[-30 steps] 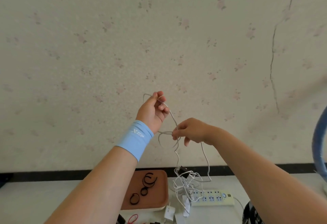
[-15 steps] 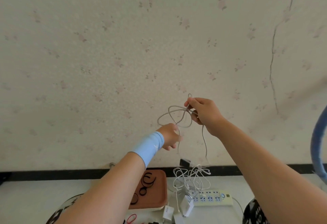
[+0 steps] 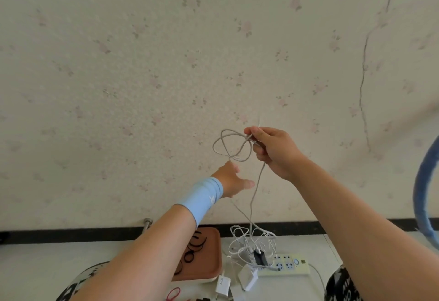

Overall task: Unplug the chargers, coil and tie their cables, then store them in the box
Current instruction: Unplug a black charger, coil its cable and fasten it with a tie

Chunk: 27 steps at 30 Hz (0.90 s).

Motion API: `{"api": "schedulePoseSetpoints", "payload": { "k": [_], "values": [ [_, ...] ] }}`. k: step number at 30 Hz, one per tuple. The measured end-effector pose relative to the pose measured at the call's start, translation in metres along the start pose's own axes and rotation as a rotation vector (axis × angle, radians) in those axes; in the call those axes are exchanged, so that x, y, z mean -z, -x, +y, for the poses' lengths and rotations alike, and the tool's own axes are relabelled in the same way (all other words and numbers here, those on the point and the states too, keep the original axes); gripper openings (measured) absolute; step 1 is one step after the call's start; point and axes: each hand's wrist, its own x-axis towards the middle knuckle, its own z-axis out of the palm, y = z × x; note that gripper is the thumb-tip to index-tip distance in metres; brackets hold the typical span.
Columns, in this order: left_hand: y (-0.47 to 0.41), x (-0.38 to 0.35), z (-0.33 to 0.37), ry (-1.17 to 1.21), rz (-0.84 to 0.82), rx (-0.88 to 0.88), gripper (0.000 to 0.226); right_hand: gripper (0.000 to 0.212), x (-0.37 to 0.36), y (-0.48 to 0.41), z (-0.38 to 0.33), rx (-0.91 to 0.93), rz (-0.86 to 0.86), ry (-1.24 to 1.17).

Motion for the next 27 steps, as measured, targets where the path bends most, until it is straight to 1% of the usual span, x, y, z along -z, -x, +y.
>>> {"api": "schedulePoseSetpoints", "payload": {
  "k": [2,3,4,6,7,8,9,11,12,13,15,17,18,19,21,23,25,26,27],
  "values": [
    [-0.003,-0.008,-0.003,0.093,0.079,0.109,0.102,0.023,-0.002,0.0,-0.002,-0.026,-0.025,-0.1],
    [-0.003,-0.011,-0.002,0.218,0.131,0.157,0.106,0.023,-0.004,0.001,-0.003,-0.035,-0.033,-0.142],
    [-0.002,-0.011,0.001,0.387,0.18,0.21,0.104,0.023,-0.005,0.0,-0.003,-0.043,-0.038,-0.176],
    [-0.004,-0.008,0.002,0.695,0.241,0.294,0.085,0.023,-0.007,-0.001,-0.002,-0.057,-0.044,-0.232],
    [-0.003,-0.007,0.003,0.735,0.225,0.315,0.076,0.023,-0.007,-0.002,-0.002,-0.063,-0.046,-0.258],
    [-0.002,-0.005,0.002,0.697,0.192,0.315,0.071,0.023,-0.006,-0.003,0.0,-0.068,-0.047,-0.278],
    [0.0,-0.003,0.002,0.576,0.153,0.289,0.069,0.023,-0.005,-0.004,0.0,-0.072,-0.048,-0.292],
    [0.006,0.005,0.008,0.241,0.053,0.187,0.059,0.023,-0.004,-0.006,0.002,-0.078,-0.045,-0.302],
    [0.009,0.007,0.012,0.164,-0.009,0.118,0.052,0.023,-0.003,-0.007,0.002,-0.078,-0.041,-0.302],
    [0.015,0.007,0.018,0.137,-0.087,0.054,0.044,0.023,-0.002,-0.008,0.002,-0.072,-0.032,-0.297],
    [0.024,0.003,0.023,0.232,-0.251,-0.033,0.038,0.024,0.0,-0.009,0.001,-0.054,-0.003,-0.292],
    [0.026,-0.004,0.016,0.433,-0.388,-0.099,0.028,0.023,0.003,-0.01,0.001,-0.042,0.027,-0.314],
    [0.024,-0.007,0.011,0.504,-0.429,-0.11,0.028,0.023,0.004,-0.011,0.001,-0.041,0.044,-0.313],
    [0.021,-0.01,0.007,0.539,-0.439,-0.097,0.03,0.024,0.005,-0.01,0.002,-0.05,0.065,-0.291],
    [0.013,-0.013,0.005,0.629,-0.365,-0.037,0.032,0.032,0.008,-0.012,0.004,-0.105,0.121,-0.164],
    [0.01,-0.011,0.009,0.84,-0.26,0.012,0.032,0.051,0.012,-0.013,0.009,-0.207,0.146,0.091],
    [0.008,-0.001,0.014,1.098,-0.204,0.023,0.033,0.068,0.015,-0.01,0.015,-0.334,0.073,0.348],
    [0.007,0.006,0.015,1.212,-0.189,0.021,0.033,0.072,0.014,-0.006,0.017,-0.388,-0.002,0.421],
    [0.006,0.013,0.016,1.313,-0.174,0.02,0.033,0.074,0.012,-0.003,0.02,-0.419,-0.092,0.443]
  ]
}}
